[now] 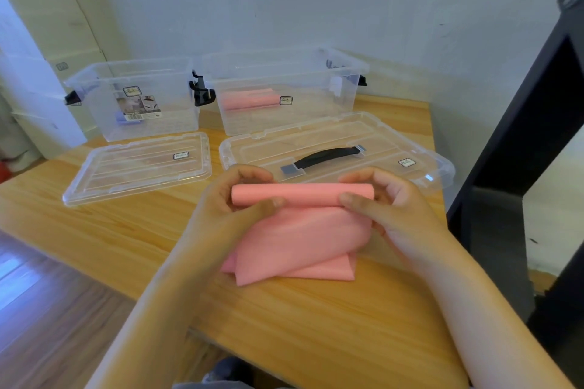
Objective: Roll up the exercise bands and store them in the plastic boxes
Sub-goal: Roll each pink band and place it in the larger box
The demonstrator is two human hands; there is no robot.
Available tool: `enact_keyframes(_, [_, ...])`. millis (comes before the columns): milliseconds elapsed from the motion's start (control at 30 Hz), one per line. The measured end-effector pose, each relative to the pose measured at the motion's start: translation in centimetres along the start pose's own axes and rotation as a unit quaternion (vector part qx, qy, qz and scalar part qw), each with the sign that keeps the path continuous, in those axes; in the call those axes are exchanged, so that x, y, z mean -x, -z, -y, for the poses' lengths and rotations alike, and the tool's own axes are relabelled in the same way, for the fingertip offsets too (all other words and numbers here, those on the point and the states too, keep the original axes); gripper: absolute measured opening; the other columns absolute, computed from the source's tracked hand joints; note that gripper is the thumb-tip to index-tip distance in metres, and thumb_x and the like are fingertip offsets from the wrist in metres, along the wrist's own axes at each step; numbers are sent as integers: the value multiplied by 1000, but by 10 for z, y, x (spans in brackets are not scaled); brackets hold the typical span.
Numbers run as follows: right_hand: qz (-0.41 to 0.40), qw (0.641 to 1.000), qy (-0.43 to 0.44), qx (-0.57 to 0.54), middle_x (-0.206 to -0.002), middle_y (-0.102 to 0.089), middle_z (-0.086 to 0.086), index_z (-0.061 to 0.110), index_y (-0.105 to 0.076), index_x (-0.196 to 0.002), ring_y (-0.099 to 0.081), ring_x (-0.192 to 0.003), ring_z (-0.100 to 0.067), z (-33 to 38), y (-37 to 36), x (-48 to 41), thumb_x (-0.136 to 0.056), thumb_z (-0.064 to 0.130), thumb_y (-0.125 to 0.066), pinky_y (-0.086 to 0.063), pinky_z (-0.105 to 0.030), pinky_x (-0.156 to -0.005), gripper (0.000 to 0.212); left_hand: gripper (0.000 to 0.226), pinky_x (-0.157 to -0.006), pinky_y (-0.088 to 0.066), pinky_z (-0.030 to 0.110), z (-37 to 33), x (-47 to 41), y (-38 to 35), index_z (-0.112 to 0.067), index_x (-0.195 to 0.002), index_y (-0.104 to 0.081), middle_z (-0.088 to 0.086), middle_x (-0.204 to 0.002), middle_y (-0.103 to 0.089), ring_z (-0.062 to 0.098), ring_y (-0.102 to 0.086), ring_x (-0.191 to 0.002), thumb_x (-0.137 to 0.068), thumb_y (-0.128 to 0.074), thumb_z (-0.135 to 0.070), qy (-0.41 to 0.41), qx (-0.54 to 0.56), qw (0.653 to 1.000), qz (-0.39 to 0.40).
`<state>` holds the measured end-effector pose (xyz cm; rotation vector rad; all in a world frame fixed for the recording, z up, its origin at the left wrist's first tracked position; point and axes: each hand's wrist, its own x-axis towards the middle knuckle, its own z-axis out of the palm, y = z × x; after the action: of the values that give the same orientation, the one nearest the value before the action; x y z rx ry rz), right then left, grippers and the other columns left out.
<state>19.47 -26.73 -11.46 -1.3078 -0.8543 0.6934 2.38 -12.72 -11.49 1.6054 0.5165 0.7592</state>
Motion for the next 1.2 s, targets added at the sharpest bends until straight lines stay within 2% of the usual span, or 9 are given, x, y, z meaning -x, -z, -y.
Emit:
enact_keyframes(67, [-4, 1000, 18, 4, -79, -68, 10, 19, -68, -90, -62, -78, -6, 0, 2, 0, -65, 19, -73, -48, -17, -67, 25, 25, -69, -48, 17, 0, 0, -3, -23, -94, -68, -4, -92, -72, 10, -65, -85, -73, -79, -32, 16, -7, 1000, 0])
enact_keyframes(167, [8, 1000, 27, -7, -84, -68, 8, 22, -69, -87, -62, -82, -8, -2, 4, -1, -66, 13, -77, -49, -19, -69, 24, 21, -71, -50, 17, -2, 0, -7, -15, -91, -66, 0, -92, -74, 9, -66, -85, -73, -70, -26, 0, 0, 1000, -1])
enact_keyframes(267, [31, 999, 8, -30, -87, -68, 7, 22, -69, -93, -62, -84, -8, -2, 6, -1, -69, 11, -76, -49, -18, -69, 27, 22, -83, -53, 28, -2, -1, -5, -20, -79, -65, 2, -100, -74, 14, -68, -96, -68, -83, -15, -23, 20, 999, -10])
enact_keyframes(367, [35, 998, -26, -35, -85, -68, 5, 18, -68, -97, -62, -82, -9, -2, 6, 1, -72, 20, -79, -49, -18, -67, 27, 23, -83, -55, 28, -3, -1, -5, -29, -73, -67, -1, -99, -74, 14, -68, -99, -65, -79, -12, -41, 38, 998, -3])
enact_keyframes(533, [12, 1000, -1, -18, -80, -68, 7, 15, -68, -94, -62, -77, -7, 2, 4, 3, -67, 19, -72, -50, -18, -66, 28, 12, -74, -47, 31, 0, 1, -5, -26, -80, -68, 7, -98, -73, 18, -64, -85, -72, -76, -31, 32, 37, 999, 13])
enact_keyframes(667, [30, 1000, 8, 3, -81, -69, 9, 17, -69, -93, -63, -77, -7, 2, 2, 4, -66, 15, -73, -51, -18, -67, 28, 21, -63, -40, 27, 0, 3, -7, -16, -79, -66, 1, -73, -66, 10, -57, -66, -71, -76, -34, 72, 36, 997, 20])
enact_keyframes(833, [42, 999, -10, -22, -83, -69, 6, 21, -70, -90, -63, -81, -9, -1, 3, 3, -64, 14, -77, -50, -18, -68, 28, 17, -79, -46, 31, -3, 2, -5, -27, -70, -67, 1, -87, -72, 13, -65, -82, -63, -82, -26, 20, 25, 999, -5])
enact_keyframes(967, [51, 998, -44, -14, -84, -70, 0, 20, -72, -88, -63, -76, -14, 0, 0, 2, -67, 22, -82, -49, -19, -63, 24, 23, -70, -49, 24, -4, 3, -2, -25, -78, -67, 0, -88, -70, 12, -63, -80, -61, -82, -22, 17, 43, 999, -14])
enact_keyframes(1200, [-9, 1000, 27, -9, -77, -69, 9, 16, -68, -84, -62, -73, -5, 1, -4, 2, -62, 13, -74, -50, -16, -63, 23, 19, -49, -36, 13, -4, 6, -6, -22, -82, -65, -8, -71, -61, 4, -52, -58, -70, -74, -35, 84, 14, 996, 22])
